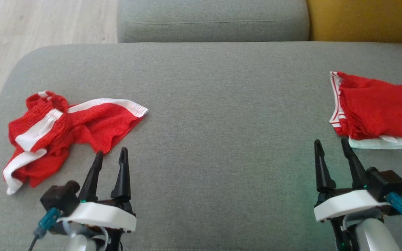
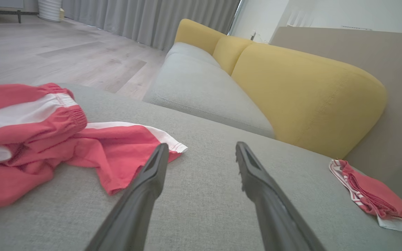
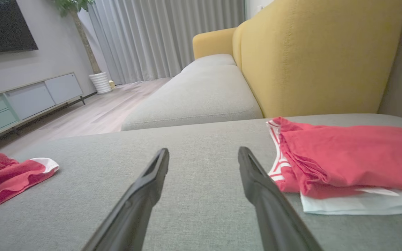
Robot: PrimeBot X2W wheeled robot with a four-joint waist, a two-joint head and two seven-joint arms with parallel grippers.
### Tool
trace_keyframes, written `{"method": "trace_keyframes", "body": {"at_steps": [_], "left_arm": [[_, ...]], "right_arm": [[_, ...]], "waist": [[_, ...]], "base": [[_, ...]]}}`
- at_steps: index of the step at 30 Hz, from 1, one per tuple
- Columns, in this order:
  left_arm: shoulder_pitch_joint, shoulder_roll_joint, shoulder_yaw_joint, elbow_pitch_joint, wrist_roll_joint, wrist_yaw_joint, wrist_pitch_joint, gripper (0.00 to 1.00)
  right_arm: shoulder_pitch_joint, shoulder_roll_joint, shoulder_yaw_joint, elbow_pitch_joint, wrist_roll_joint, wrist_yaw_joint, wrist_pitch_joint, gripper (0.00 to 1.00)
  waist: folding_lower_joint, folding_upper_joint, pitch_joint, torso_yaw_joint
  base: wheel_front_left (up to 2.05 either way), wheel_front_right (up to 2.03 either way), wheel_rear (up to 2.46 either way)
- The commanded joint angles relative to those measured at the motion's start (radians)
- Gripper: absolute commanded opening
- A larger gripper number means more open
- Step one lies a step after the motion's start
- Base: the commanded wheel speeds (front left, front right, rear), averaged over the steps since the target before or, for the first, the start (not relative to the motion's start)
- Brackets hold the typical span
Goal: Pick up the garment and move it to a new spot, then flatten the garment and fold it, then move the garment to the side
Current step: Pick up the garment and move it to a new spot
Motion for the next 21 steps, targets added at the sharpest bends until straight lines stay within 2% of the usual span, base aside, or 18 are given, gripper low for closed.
{"method": "trace_keyframes", "body": {"at_steps": [1,21], "left_arm": [[-0.052,0.010,0.042,-0.029,0.001,0.001,-0.005,1.00],[-0.061,0.010,0.123,-0.031,0.007,-0.002,-0.005,1.00]], "right_arm": [[-0.032,-0.001,0.032,-0.032,0.004,0.003,-0.007,1.00],[-0.030,-0.001,0.096,-0.017,0.028,0.003,-0.004,1.00]], "waist": [[0.0000,-0.0001,0.001,0.011],[0.0000,-0.0001,-0.019,0.296]], "base": [[0.00,0.00,0.00],[0.00,0.00,0.00]]}}
